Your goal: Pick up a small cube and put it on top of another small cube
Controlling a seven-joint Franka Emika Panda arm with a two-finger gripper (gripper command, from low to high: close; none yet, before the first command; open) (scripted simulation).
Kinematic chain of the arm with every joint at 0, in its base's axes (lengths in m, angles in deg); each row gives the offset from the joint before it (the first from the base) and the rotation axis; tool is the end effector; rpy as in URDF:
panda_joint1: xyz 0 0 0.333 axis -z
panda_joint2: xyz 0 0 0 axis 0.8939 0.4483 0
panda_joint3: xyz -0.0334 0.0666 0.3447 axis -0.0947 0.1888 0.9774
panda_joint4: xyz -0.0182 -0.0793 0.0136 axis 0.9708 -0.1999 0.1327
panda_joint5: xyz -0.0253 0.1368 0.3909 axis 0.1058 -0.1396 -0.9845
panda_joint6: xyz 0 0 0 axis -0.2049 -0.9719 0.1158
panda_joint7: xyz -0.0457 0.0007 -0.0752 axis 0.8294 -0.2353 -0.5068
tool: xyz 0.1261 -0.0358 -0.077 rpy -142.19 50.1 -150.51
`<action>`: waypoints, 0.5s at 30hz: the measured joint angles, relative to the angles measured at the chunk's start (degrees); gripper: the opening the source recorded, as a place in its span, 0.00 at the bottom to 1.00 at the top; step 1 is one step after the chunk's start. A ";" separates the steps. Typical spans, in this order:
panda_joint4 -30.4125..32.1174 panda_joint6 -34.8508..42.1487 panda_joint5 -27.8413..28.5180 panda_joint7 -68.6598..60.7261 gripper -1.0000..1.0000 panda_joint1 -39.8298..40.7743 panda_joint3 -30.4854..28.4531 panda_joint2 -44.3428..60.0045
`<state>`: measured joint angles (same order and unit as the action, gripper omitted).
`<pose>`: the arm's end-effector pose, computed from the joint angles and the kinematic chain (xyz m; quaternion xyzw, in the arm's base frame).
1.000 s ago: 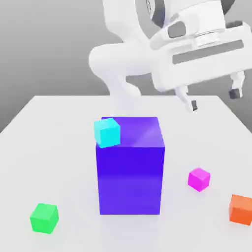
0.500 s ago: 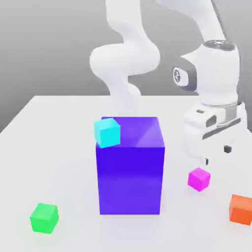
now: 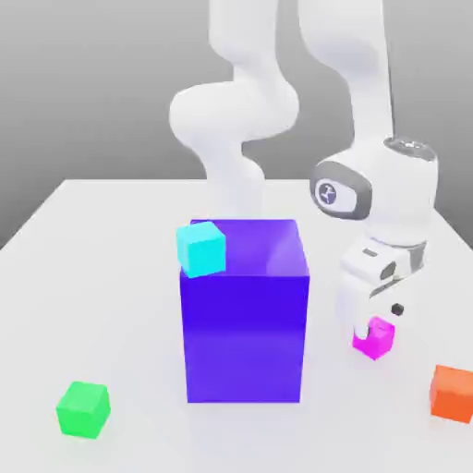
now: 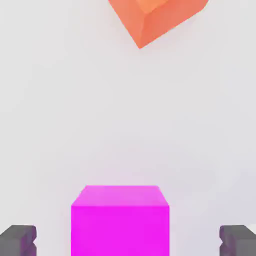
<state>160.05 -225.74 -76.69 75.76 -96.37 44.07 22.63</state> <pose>0.2729 0.2383 0.1197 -0.9988 0.0493 -0.0074 0.0021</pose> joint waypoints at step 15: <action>-0.35 -2.32 1.23 1.20 0.00 -2.33 -2.50 2.83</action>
<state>159.70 -228.06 -75.46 76.96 -98.70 41.57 25.46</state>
